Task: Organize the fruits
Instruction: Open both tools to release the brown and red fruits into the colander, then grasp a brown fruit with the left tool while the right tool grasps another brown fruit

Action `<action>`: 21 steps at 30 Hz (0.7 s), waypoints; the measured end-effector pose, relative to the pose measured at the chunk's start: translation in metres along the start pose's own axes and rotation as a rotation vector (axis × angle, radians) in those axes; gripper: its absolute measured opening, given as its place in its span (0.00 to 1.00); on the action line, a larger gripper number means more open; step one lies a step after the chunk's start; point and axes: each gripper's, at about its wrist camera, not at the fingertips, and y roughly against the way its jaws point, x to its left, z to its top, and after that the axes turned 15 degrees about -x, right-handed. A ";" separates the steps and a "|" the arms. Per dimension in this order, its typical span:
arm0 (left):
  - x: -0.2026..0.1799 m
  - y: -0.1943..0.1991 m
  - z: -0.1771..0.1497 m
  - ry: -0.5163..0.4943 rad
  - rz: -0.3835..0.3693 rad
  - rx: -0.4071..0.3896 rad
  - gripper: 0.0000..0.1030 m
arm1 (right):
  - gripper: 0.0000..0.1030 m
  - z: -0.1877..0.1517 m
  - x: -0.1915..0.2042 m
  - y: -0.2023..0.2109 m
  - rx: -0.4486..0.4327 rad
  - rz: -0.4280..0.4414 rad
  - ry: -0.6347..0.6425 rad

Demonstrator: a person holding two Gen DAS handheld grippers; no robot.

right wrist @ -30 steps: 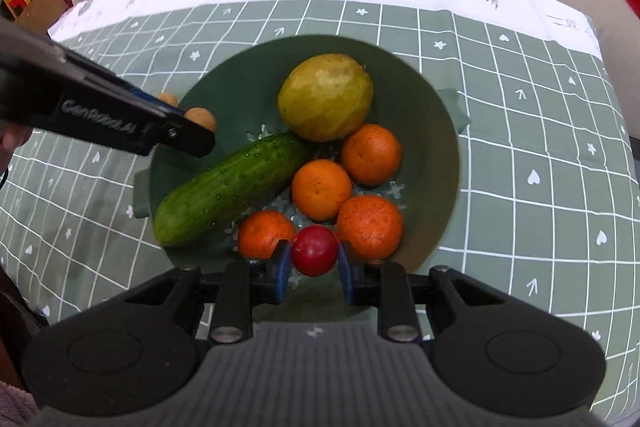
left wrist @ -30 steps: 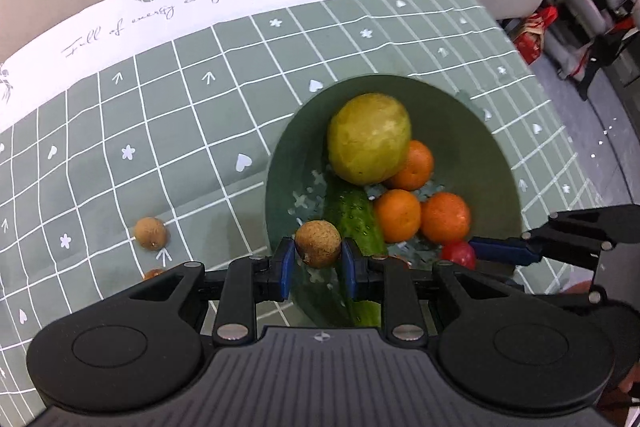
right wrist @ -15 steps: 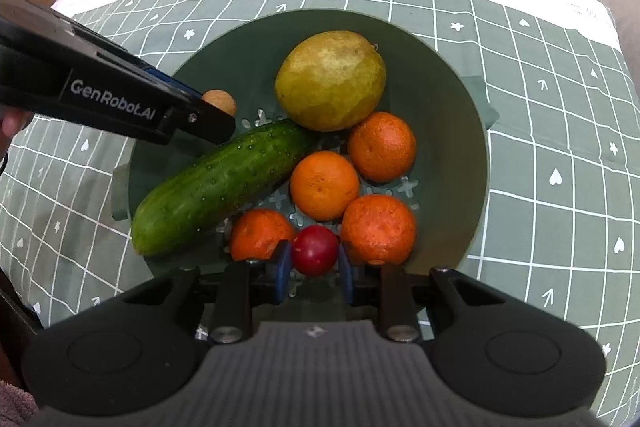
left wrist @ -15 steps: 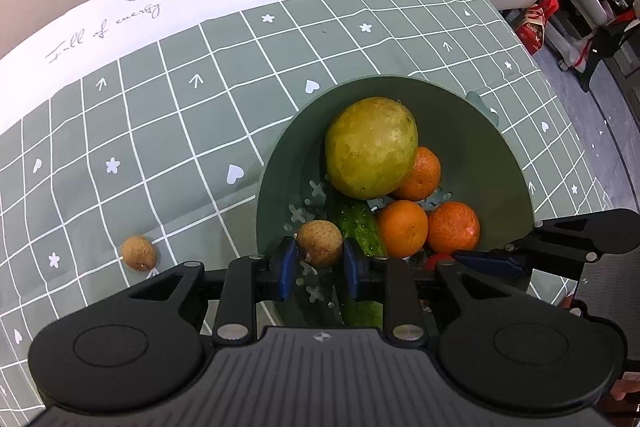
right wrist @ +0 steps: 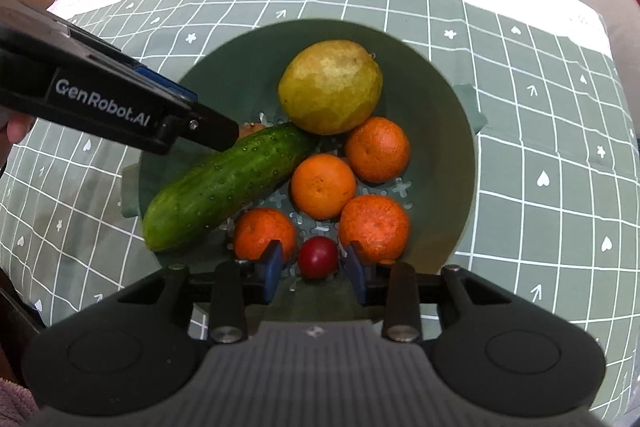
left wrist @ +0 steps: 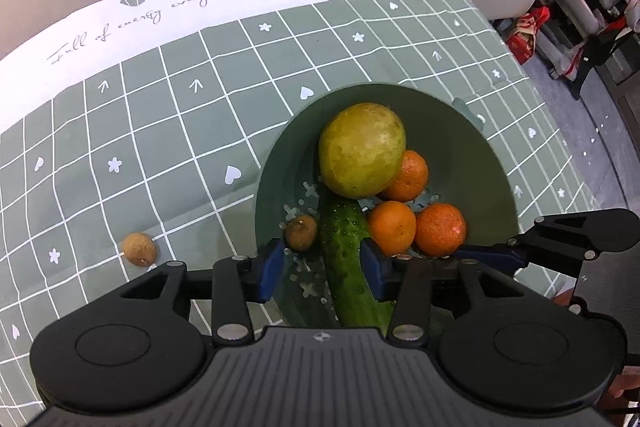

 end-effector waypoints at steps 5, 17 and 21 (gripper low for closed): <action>-0.001 0.023 0.000 -0.002 -0.003 -0.047 0.50 | 0.36 0.003 0.007 0.015 -0.030 -0.006 0.003; 0.003 0.083 -0.020 -0.028 0.011 -0.147 0.50 | 0.40 0.000 0.039 0.057 -0.112 -0.009 0.003; 0.007 0.101 -0.035 -0.044 0.022 -0.186 0.50 | 0.54 -0.005 0.052 0.070 -0.131 -0.003 -0.007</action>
